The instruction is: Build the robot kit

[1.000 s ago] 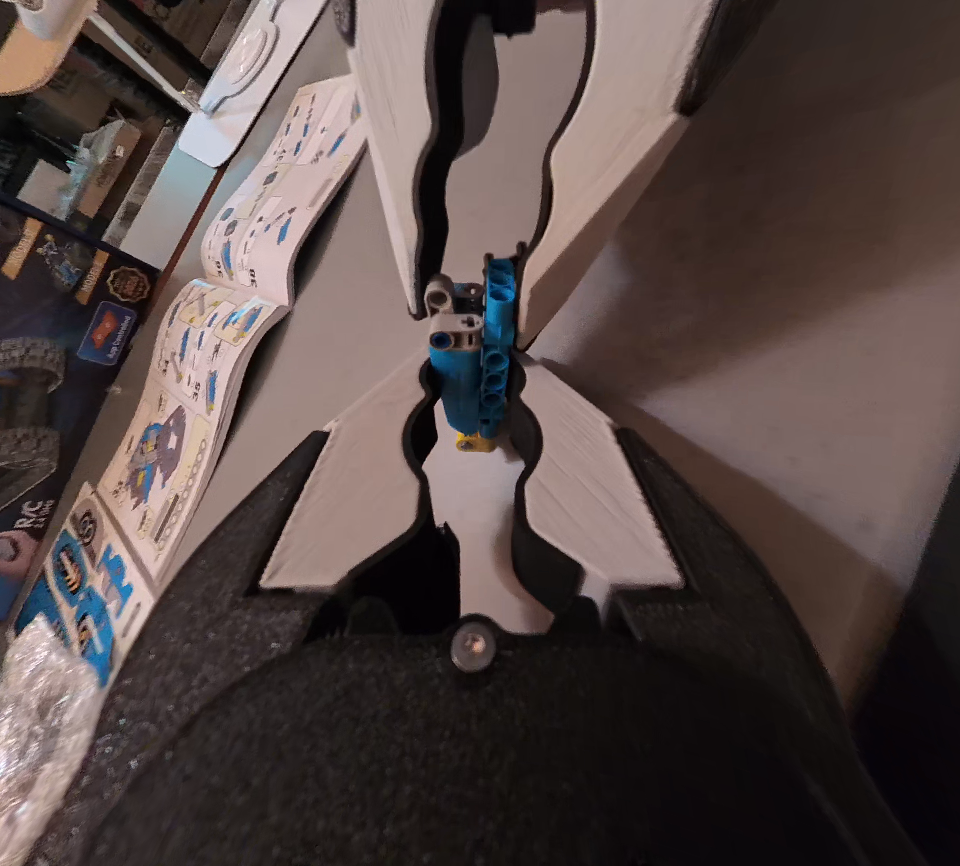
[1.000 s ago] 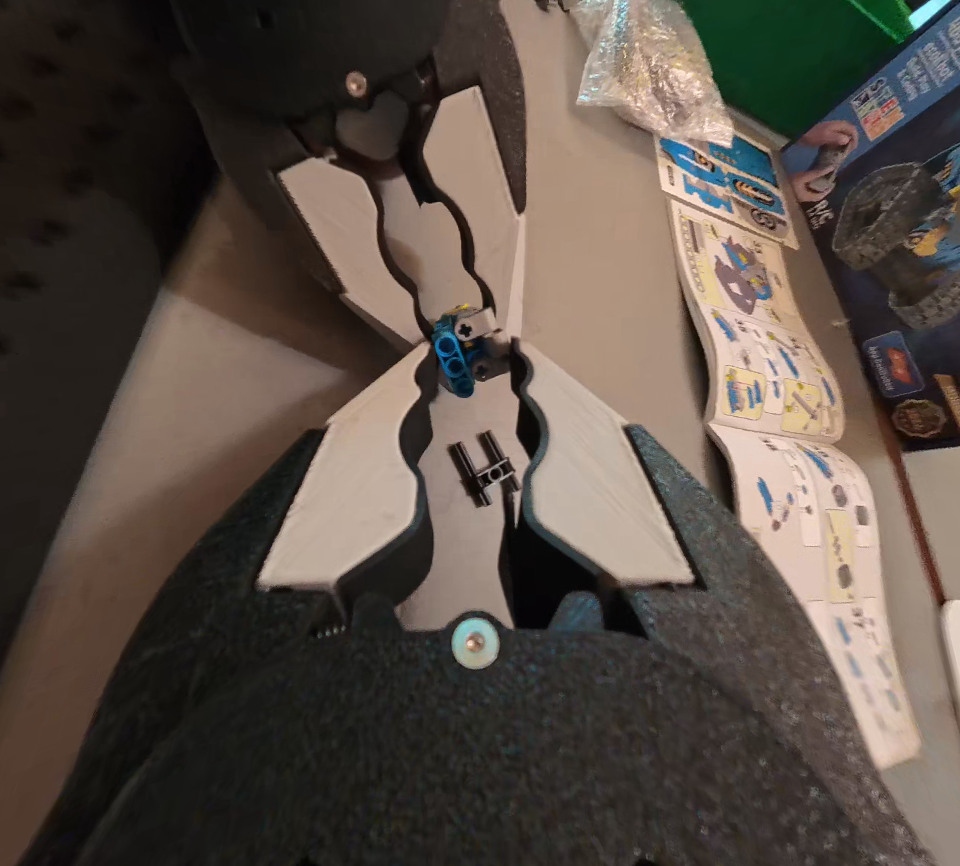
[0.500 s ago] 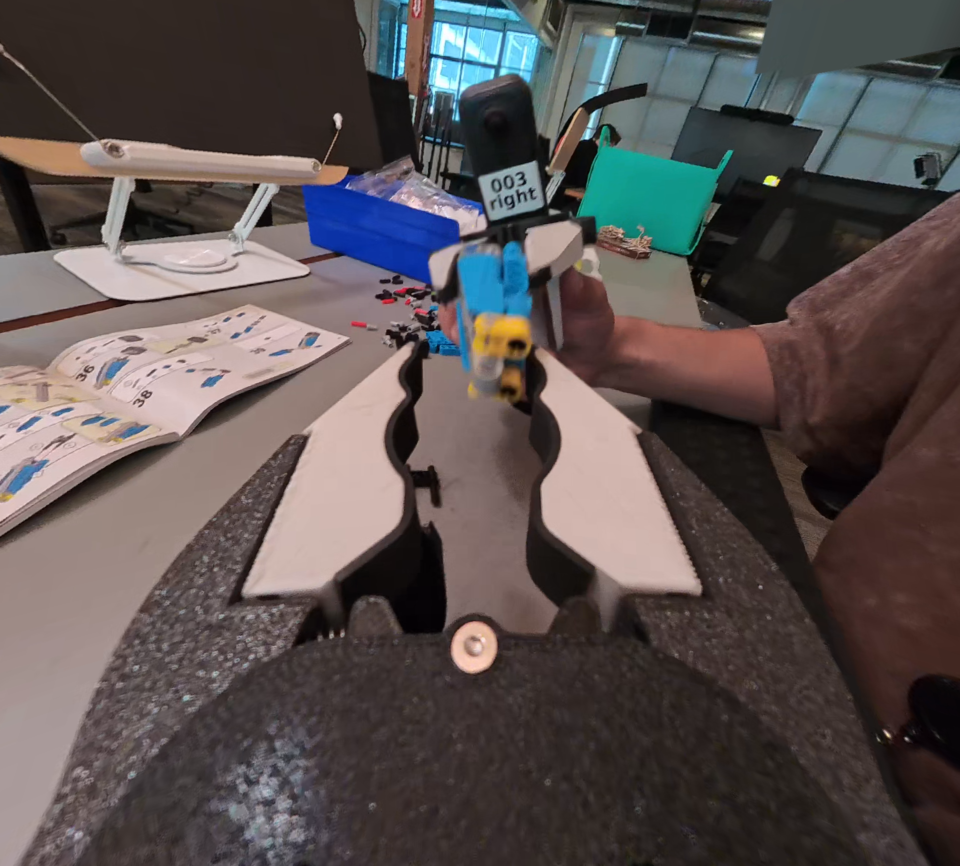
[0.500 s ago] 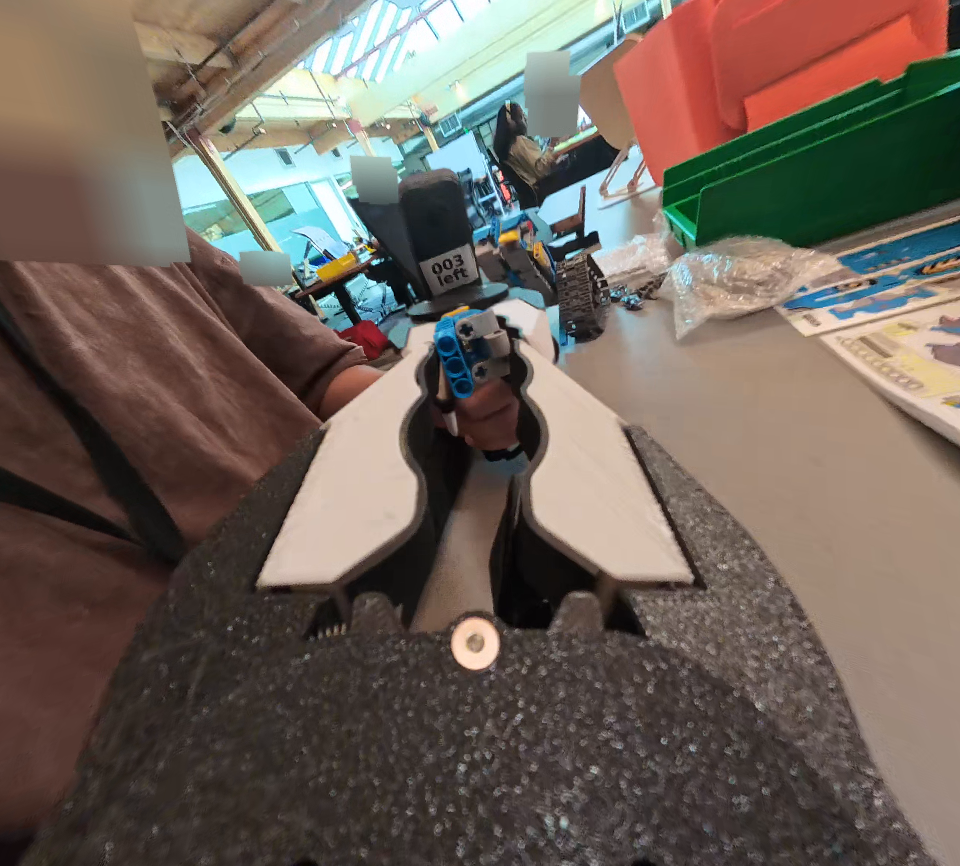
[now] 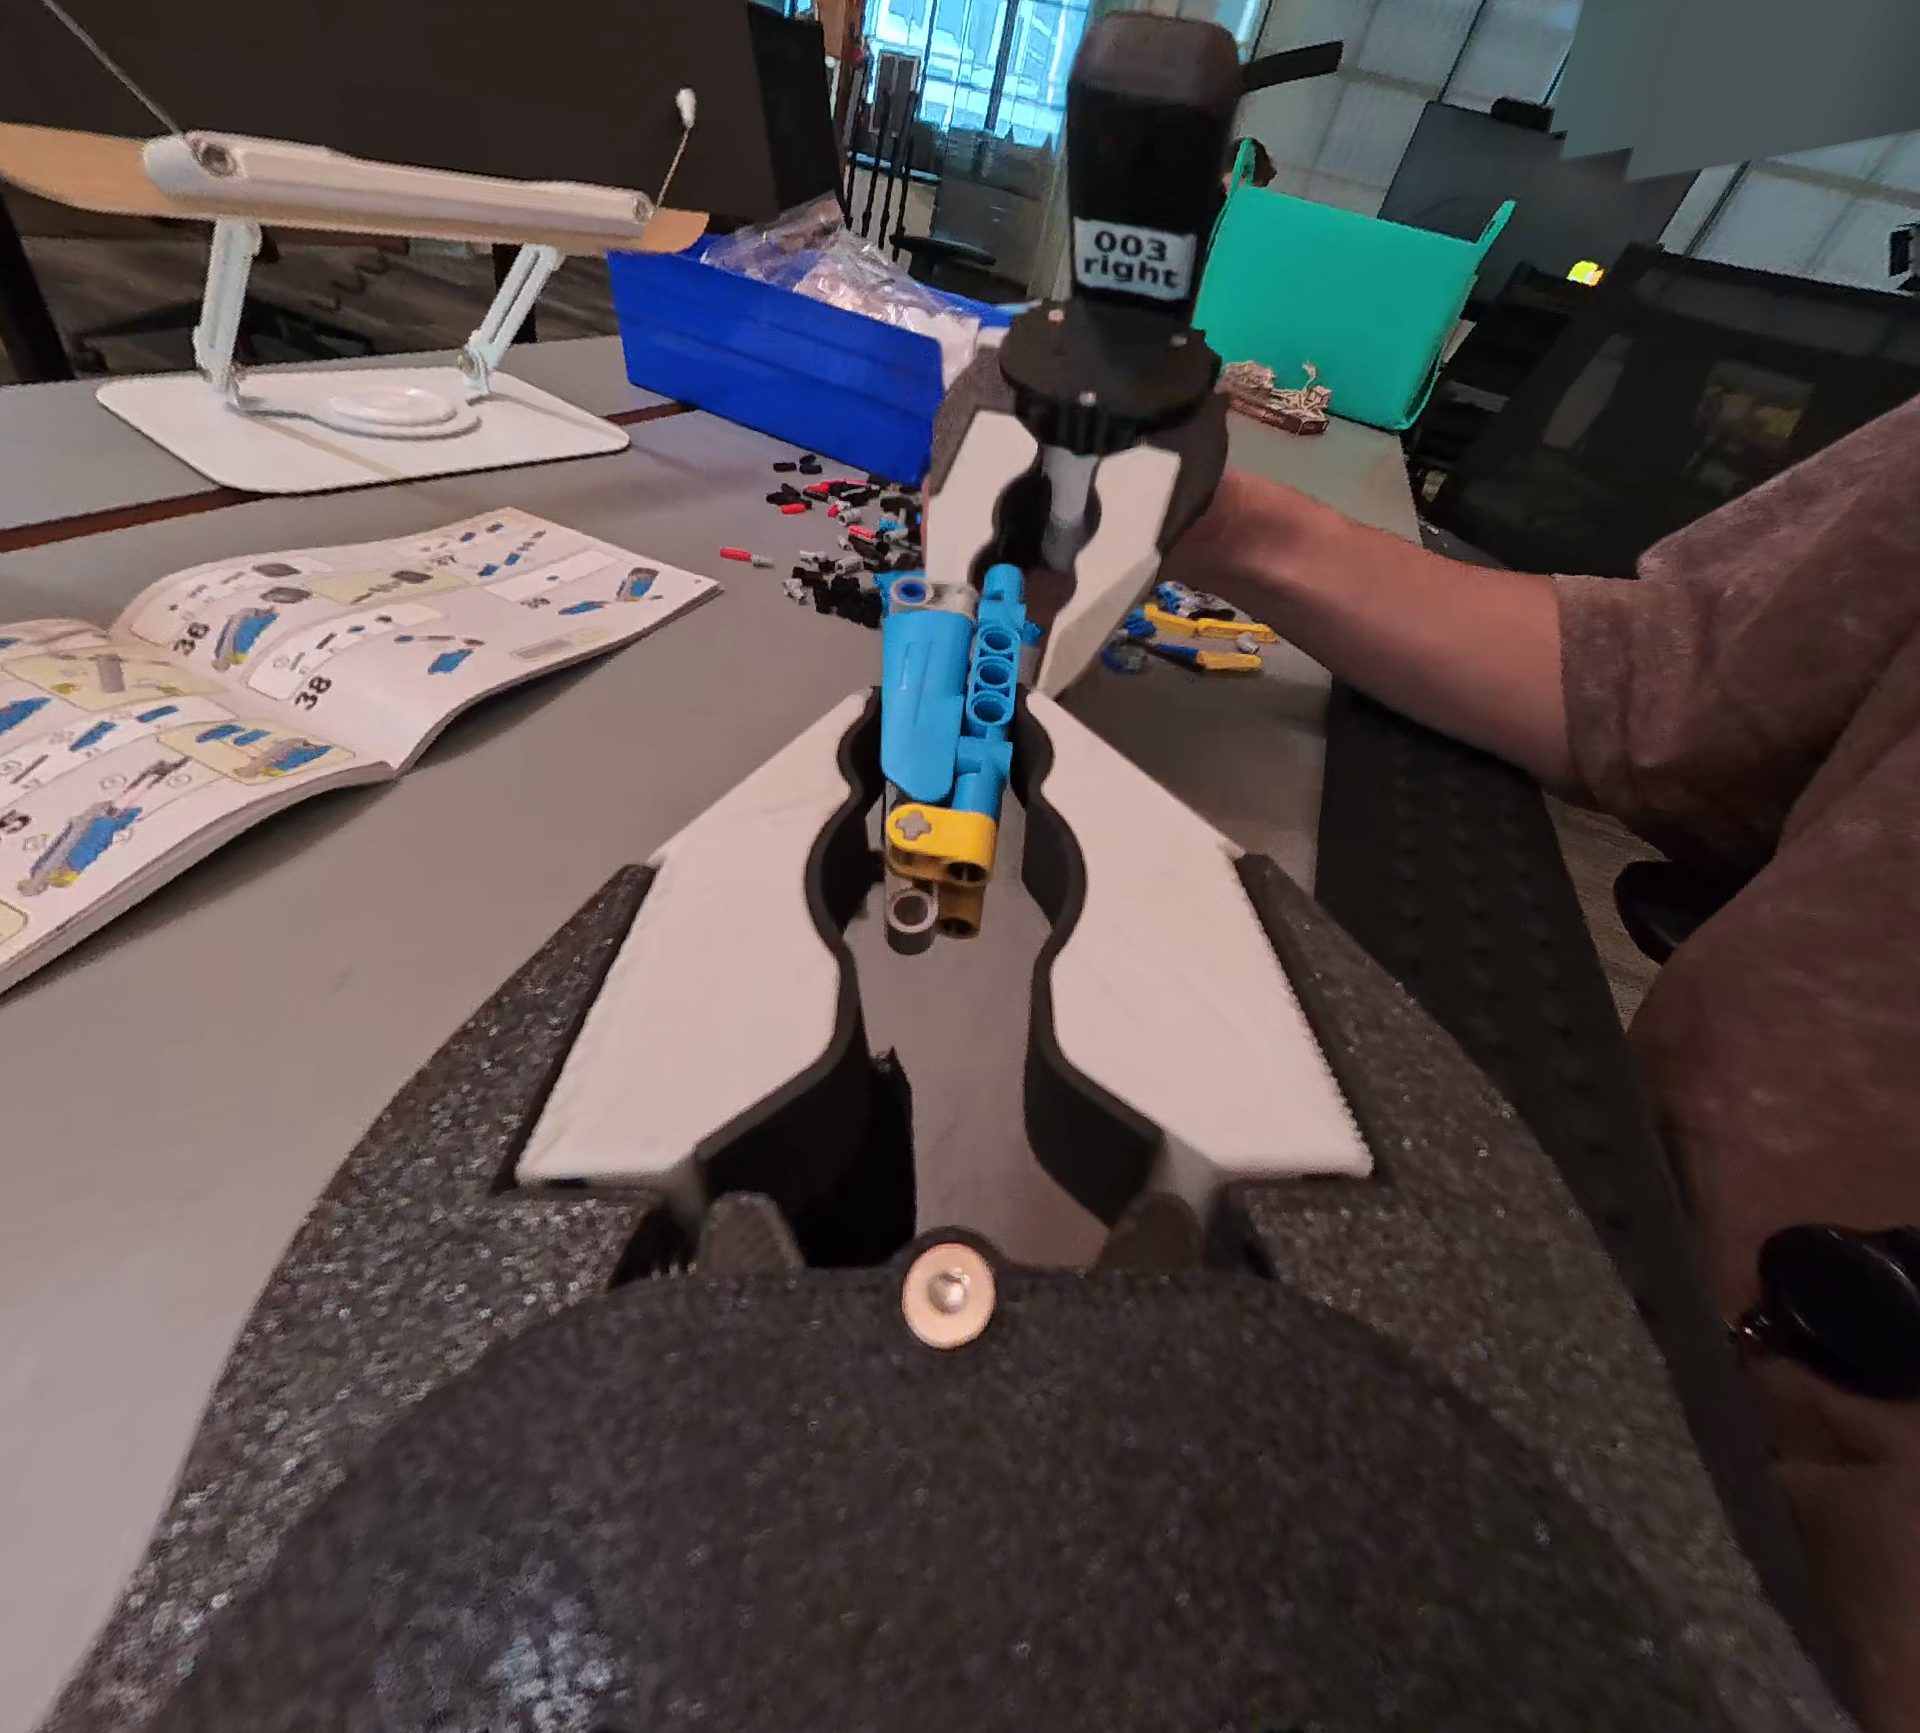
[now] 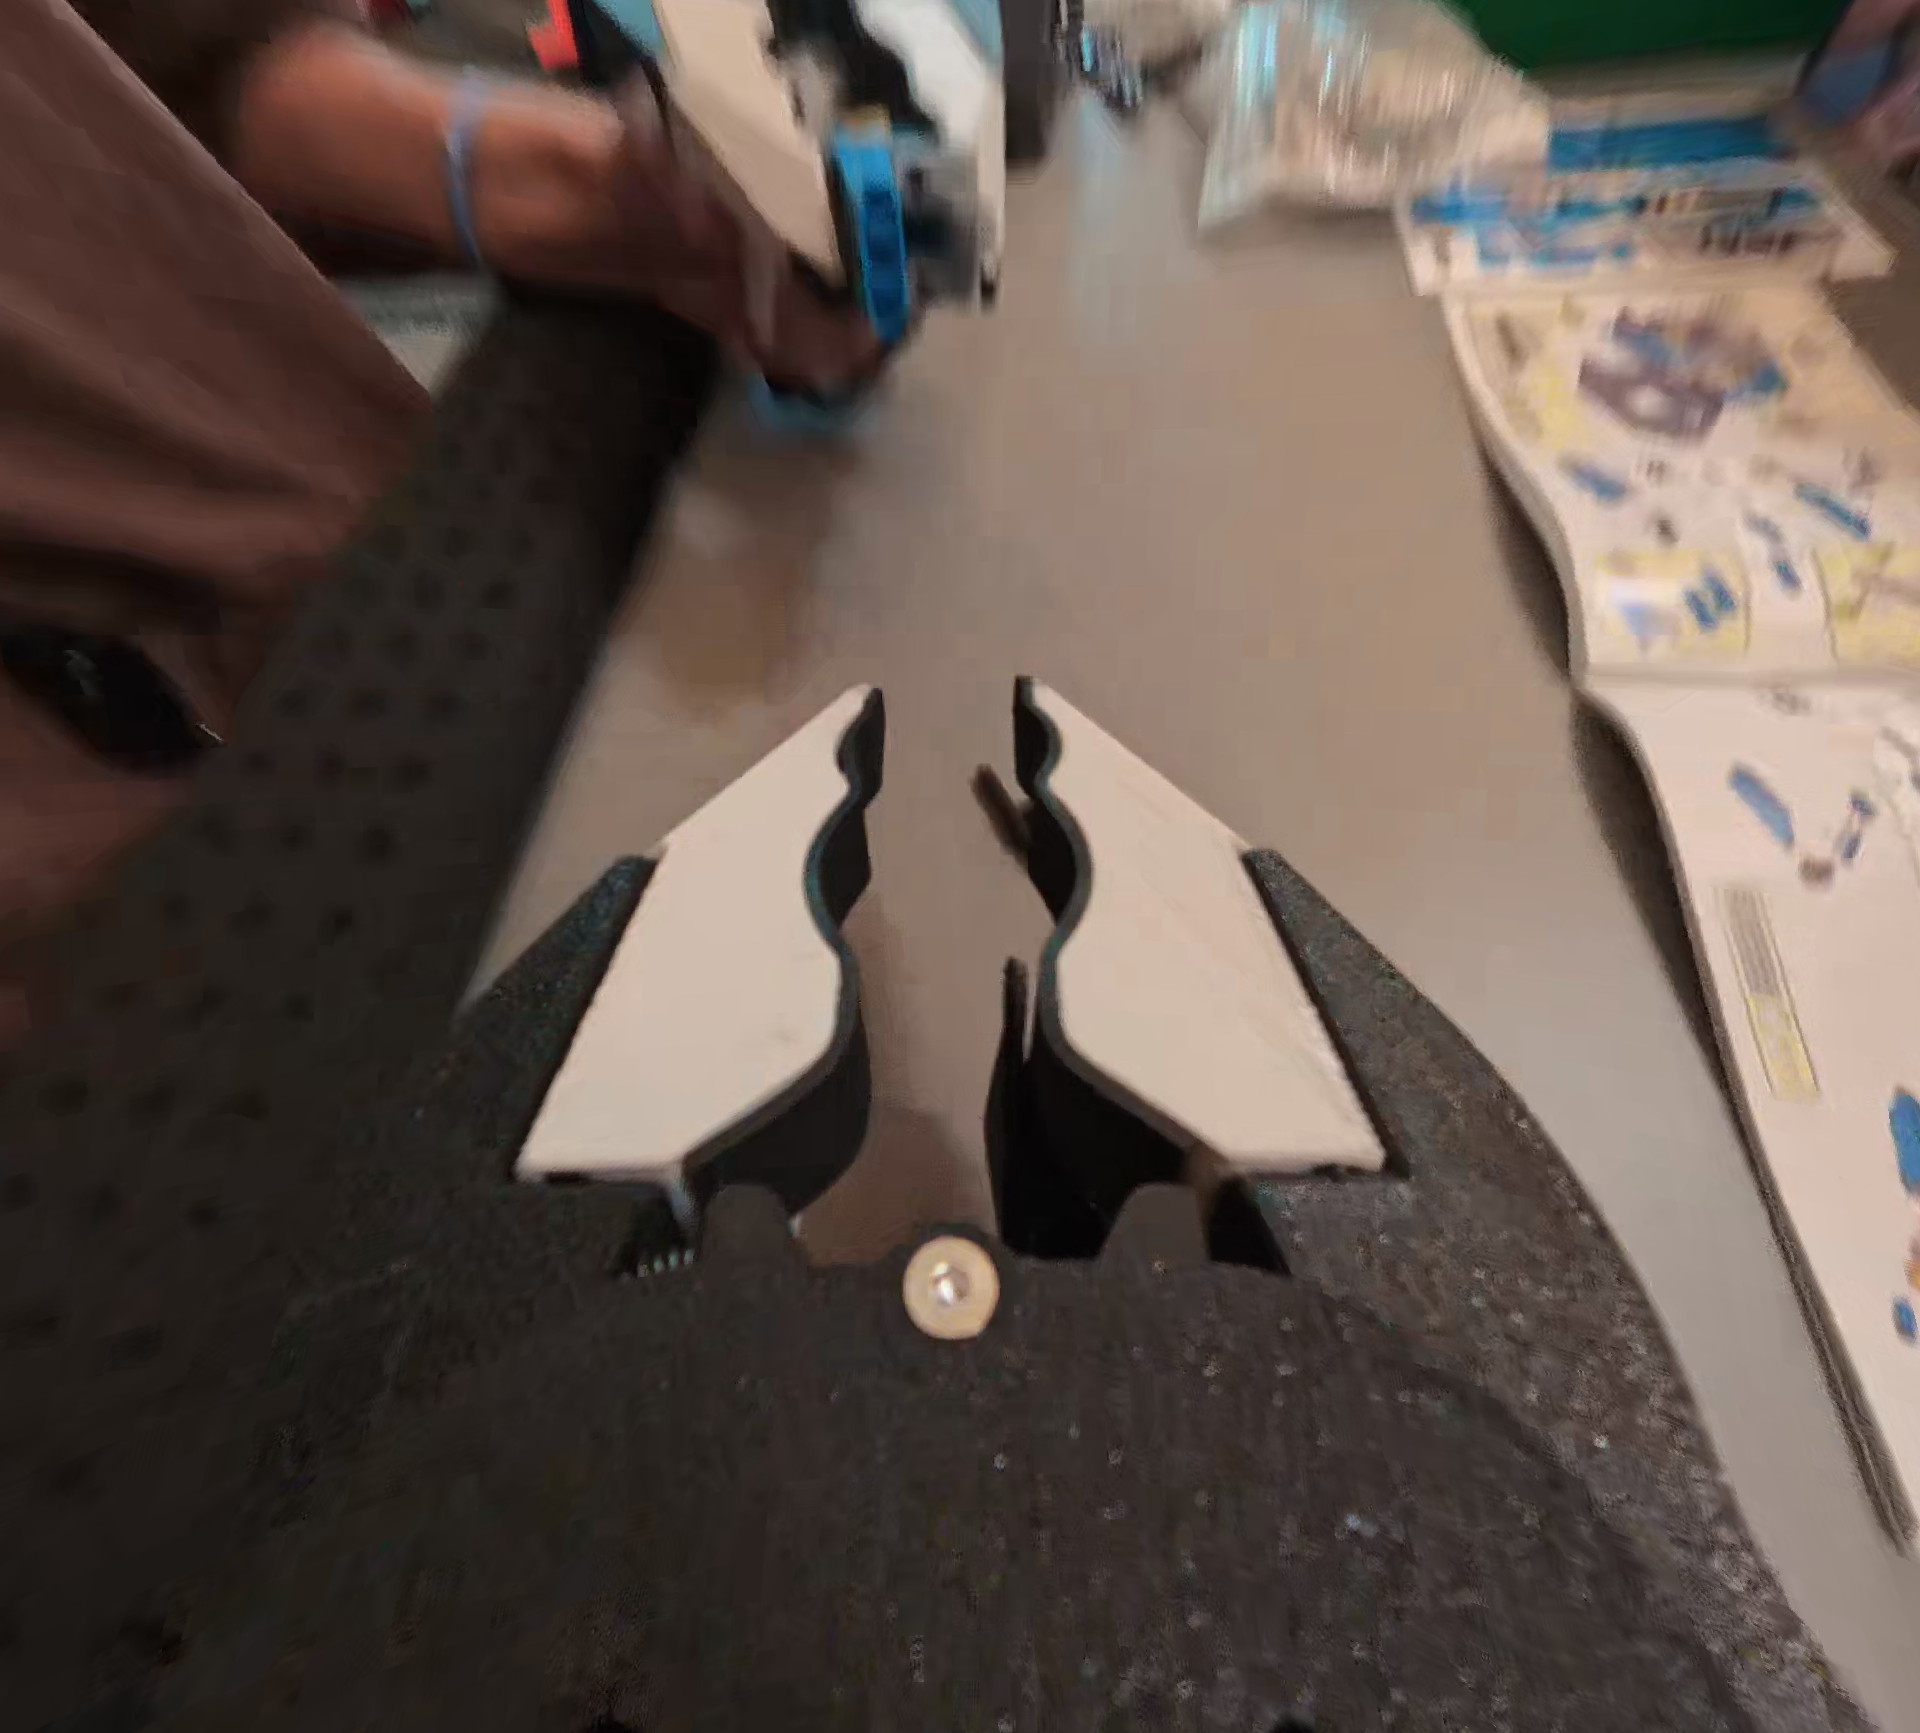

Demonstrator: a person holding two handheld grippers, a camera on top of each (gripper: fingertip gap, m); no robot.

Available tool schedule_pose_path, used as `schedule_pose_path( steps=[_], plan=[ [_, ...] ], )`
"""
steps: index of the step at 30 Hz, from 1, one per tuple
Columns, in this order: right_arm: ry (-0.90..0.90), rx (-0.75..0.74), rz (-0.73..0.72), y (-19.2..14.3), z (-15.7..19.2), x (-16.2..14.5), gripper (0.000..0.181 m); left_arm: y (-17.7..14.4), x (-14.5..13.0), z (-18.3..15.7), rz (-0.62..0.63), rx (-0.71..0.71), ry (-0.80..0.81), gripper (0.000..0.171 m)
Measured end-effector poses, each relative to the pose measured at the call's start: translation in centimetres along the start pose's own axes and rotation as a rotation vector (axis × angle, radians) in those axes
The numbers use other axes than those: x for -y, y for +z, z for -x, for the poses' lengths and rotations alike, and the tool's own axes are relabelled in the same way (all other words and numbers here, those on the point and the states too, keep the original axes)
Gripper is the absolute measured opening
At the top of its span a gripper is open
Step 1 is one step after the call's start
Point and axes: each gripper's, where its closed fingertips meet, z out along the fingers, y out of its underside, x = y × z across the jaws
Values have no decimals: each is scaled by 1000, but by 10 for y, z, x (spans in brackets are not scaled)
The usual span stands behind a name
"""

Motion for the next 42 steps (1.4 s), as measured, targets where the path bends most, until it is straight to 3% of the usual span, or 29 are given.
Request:
schedule_pose_path(
  steps=[3, 6, 14, 19, 23, 26, 28, 31, 35, 42],
  plan=[
    [-25, -25, 170, 20, -5, -34, 25, 3, -12, 11, 65, 46, -34, 23],
    [-54, -23, 222, 33, -5, -45, 22, 5, -19, 15, 107, 79, -12, 23],
    [-160, -85, 288, 49, -14, -53, 12, 17, -40, -1, 235, 74, 182, 23],
    [-105, -78, 335, 50, -13, -55, 4, 16, -41, 9, 243, 114, 146, 23],
    [-102, -111, 290, 49, -13, -46, 3, 13, -44, 24, 265, 187, 123, 23],
    [-100, -128, 114, 40, -12, -9, 3, 13, -48, 27, 296, 206, 138, 23],
    [-201, -236, 31, 28, -18, 13, 3, 13, -49, 27, 296, 197, 128, 23],
    [-421, -396, 78, 22, -22, 20, 3, 11, -44, 26, 259, 166, 69, 23],
    [-732, -562, 107, 25, -18, 33, 3, 9, -27, 5, 141, -35, -143, 23],
    [-963, -614, 79, 31, 0, 50, 3, -3, -3, 4, -6, -168, -348, 22]
  ],
)
